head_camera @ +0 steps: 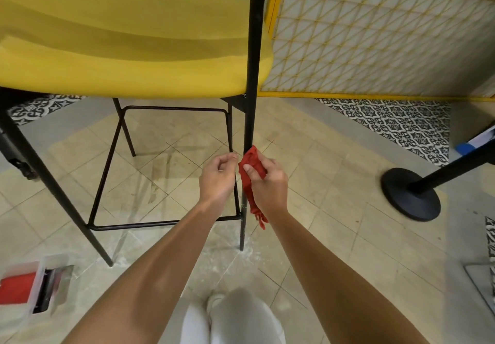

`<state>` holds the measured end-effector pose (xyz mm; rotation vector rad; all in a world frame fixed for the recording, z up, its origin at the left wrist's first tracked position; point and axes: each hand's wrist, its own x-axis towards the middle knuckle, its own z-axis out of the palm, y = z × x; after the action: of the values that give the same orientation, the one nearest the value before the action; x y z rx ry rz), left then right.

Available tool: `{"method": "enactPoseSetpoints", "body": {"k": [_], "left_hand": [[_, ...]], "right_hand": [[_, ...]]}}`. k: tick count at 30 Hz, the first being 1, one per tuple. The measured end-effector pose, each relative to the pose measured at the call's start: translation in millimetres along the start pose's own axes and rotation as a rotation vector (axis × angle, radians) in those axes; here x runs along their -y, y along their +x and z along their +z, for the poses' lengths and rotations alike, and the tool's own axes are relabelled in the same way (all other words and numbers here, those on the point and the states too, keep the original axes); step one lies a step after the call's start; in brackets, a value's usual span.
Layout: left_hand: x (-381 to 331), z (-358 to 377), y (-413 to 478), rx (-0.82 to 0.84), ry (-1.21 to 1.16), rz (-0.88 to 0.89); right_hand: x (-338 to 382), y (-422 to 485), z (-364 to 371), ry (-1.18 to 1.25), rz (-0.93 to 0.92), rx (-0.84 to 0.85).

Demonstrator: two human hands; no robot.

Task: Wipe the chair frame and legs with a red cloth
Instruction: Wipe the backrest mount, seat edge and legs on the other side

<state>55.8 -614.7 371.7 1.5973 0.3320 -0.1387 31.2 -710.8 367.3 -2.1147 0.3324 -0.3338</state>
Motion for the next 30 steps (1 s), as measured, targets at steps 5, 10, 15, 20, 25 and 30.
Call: {"method": "enactPoseSetpoints", "body": {"k": [5,10,15,20,25,30], "left_hand": [[7.4,-1.2,6.4,0.004,-0.028,-0.026],[22.4,7.6,14.9,-0.01,-0.014,-0.017],[38.5,19.4,17.9,0.009,-0.072,-0.096],[55.6,24.0,18.9,-0.014,-0.06,-0.151],[62.1,25.6,17.0,-0.005,-0.043,-0.171],[58.4,24.4,23.2,0.0,-0.053,-0.134]], "right_hand": [[-2.7,0.9,5.8,0.082,-0.068,-0.066],[-23.3,-1.3,18.7,0.039,-0.05,-0.036],[-49.8,-6.3,27.7,0.001,-0.026,-0.001],[-73.6,-10.7,34.9,-0.049,0.041,0.084],[-82.3,-8.7,30.7,-0.092,0.054,0.159],[-59.8,-2.1,28.0,0.181,-0.023,-0.023]]}}
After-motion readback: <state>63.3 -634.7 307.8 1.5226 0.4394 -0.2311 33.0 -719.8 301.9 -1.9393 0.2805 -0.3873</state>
